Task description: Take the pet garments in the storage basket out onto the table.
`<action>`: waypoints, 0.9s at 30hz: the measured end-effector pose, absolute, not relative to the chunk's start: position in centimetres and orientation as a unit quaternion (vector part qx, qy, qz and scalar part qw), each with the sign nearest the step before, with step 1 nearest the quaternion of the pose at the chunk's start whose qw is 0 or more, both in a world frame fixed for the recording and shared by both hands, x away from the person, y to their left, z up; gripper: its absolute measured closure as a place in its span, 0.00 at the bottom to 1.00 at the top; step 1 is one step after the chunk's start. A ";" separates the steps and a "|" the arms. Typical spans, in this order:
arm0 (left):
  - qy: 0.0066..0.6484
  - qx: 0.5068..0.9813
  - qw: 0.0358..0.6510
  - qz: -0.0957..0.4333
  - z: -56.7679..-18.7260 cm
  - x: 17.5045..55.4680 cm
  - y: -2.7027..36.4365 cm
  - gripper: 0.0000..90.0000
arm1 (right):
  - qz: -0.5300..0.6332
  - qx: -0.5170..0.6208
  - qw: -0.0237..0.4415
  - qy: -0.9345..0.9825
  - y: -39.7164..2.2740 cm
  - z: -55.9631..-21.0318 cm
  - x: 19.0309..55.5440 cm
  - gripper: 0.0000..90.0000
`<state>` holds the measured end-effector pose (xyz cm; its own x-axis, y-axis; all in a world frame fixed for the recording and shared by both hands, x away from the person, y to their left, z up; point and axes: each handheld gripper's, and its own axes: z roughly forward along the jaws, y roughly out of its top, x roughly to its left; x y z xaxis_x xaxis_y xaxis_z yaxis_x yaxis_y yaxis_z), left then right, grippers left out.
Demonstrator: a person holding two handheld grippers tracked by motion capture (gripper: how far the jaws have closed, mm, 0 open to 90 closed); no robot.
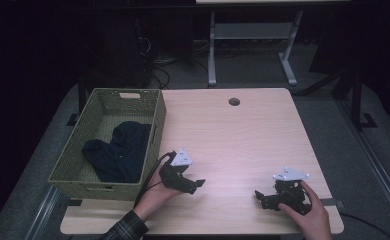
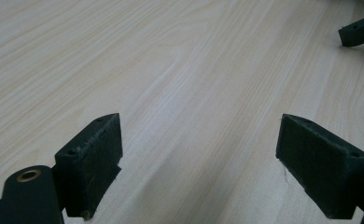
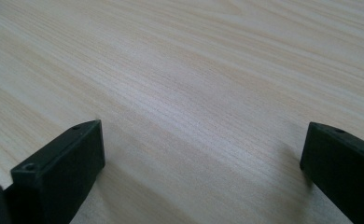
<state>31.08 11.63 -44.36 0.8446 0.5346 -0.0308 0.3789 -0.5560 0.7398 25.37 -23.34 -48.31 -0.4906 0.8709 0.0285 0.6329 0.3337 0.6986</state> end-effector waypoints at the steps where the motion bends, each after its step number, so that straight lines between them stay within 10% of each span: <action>1: 0.260 0.877 0.392 0.100 -44.3 31.1 11.6 0.16 | 0.332 0.472 0.179 0.797 -23.3 -48.3 25.4 0.00; 27: 0.256 0.878 0.393 0.099 -42.8 31.4 11.6 0.16 | 0.332 0.471 0.179 0.798 -23.4 -48.3 25.4 0.00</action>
